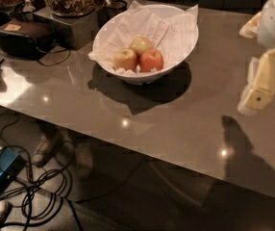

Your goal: Pick apple from white bowl

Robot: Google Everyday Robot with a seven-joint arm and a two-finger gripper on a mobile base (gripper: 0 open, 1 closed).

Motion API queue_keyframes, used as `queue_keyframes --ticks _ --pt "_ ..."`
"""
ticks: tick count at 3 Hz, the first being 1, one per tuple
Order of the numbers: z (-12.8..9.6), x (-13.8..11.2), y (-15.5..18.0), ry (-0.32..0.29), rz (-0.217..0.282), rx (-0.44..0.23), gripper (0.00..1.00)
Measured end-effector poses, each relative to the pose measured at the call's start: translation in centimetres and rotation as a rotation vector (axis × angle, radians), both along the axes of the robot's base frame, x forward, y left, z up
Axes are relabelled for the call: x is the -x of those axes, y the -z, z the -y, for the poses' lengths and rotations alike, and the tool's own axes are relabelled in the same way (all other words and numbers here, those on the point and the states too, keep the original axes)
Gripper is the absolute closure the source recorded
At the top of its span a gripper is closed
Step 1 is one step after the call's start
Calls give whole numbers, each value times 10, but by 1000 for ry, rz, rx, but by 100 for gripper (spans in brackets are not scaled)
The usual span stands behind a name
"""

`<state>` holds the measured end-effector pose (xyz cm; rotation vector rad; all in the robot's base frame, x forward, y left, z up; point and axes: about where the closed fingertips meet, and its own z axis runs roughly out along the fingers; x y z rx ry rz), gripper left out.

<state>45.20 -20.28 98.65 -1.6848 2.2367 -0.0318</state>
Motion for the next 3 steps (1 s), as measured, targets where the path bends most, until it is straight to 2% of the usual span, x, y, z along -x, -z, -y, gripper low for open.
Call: queue_keyframes --ticks 1,2,3 --pt "-28 -33 -20 -26 9 -69 0" --pt "-31 -37 -28 -29 38 -75 0" --pt "-27 -42 -22 17 42 -77 0"
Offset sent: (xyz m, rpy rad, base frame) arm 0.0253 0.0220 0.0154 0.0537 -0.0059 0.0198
